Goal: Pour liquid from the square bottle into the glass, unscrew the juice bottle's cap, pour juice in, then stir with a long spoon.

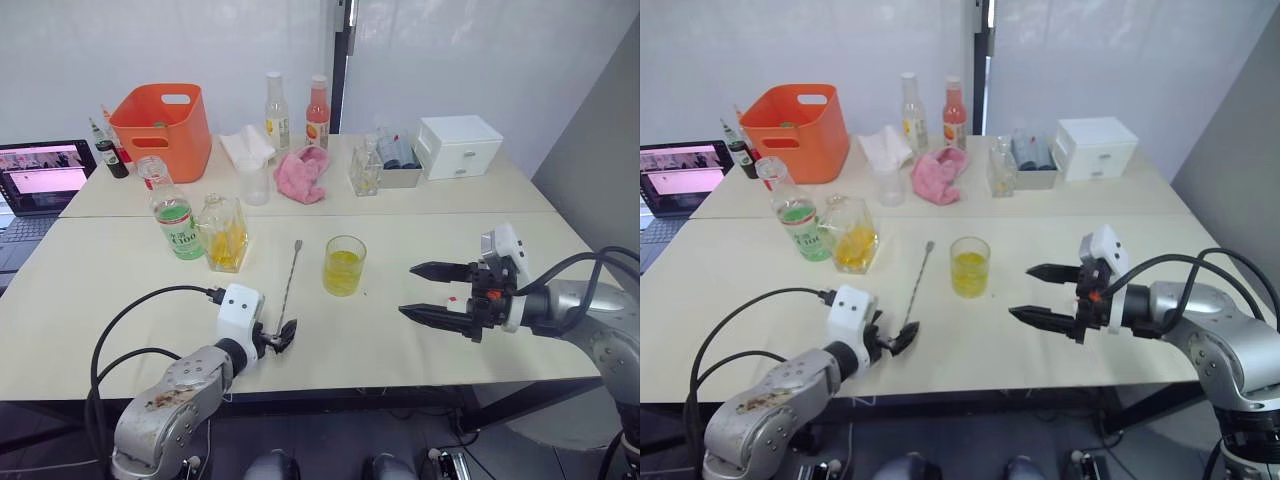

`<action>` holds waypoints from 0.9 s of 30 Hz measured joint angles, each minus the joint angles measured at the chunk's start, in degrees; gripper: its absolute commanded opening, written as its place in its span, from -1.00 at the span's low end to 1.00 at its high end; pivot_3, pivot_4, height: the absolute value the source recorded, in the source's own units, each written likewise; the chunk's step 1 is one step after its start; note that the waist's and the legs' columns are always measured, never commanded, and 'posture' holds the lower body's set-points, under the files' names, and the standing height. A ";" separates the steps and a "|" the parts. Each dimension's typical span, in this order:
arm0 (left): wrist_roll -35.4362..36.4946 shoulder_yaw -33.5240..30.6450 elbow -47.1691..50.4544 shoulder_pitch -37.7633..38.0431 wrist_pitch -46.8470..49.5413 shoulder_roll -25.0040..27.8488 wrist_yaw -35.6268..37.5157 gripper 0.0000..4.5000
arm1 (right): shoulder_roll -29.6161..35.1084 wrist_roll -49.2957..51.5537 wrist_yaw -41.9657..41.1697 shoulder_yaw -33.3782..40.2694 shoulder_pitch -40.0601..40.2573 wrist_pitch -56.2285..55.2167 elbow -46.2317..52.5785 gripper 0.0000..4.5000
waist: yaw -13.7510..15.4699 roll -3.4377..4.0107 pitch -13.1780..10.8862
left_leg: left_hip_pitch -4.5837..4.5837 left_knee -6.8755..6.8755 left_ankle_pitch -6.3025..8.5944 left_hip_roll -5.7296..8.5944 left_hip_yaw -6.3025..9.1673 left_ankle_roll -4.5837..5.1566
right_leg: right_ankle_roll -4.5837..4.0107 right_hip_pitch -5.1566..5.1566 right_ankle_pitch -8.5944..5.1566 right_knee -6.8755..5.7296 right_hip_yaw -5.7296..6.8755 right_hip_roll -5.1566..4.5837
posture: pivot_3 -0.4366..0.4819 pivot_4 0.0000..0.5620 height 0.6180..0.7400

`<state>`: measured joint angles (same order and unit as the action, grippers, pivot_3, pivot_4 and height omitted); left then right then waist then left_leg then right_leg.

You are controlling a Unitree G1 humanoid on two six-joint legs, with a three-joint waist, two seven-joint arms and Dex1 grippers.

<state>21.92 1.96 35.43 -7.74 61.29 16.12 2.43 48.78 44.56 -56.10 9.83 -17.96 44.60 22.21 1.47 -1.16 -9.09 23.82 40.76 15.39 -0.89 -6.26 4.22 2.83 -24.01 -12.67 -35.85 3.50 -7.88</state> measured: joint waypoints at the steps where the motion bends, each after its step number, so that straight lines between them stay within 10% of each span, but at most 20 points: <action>1: -1.74 2.70 -1.71 -2.03 1.35 0.34 -0.92 0.99 | -0.05 0.55 0.23 0.03 0.83 0.23 0.67 1.00 | 0.18 0.00 0.00 | 0.00 0.01 0.00 0.02 0.00 0.01 | 0.00 0.01 0.00 -0.01 -0.01 0.00 | -0.05 -0.47 1.00; 16: -4.63 2.90 -8.02 -8.02 2.88 -1.80 1.22 -0.98 | -0.18 1.90 4.27 1.68 3.48 1.04 3.75 1.00 | 0.96 0.00 0.00 | 0.00 0.05 0.01 0.01 0.04 0.02 | 0.00 0.03 0.00 -0.03 -0.01 -0.03 | -0.05 -0.47 1.00; 27: -1.47 0.93 -12.58 -8.47 -3.74 10.62 16.18 -0.99 | -2.33 3.48 8.36 2.34 5.19 1.04 6.65 1.00 | 0.19 0.00 0.01 | -0.02 -0.02 -0.01 -0.07 0.02 -0.01 | -0.04 -0.06 -0.02 -0.05 -0.02 0.07 | -0.05 -0.47 1.00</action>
<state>20.45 2.89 22.85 -16.21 57.55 26.74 18.61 46.46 48.04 -47.73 12.17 -12.77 45.64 28.86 1.66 -1.16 -9.08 23.81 40.75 15.38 -0.97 -6.23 4.20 2.79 -24.07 -12.69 -35.90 3.49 -7.80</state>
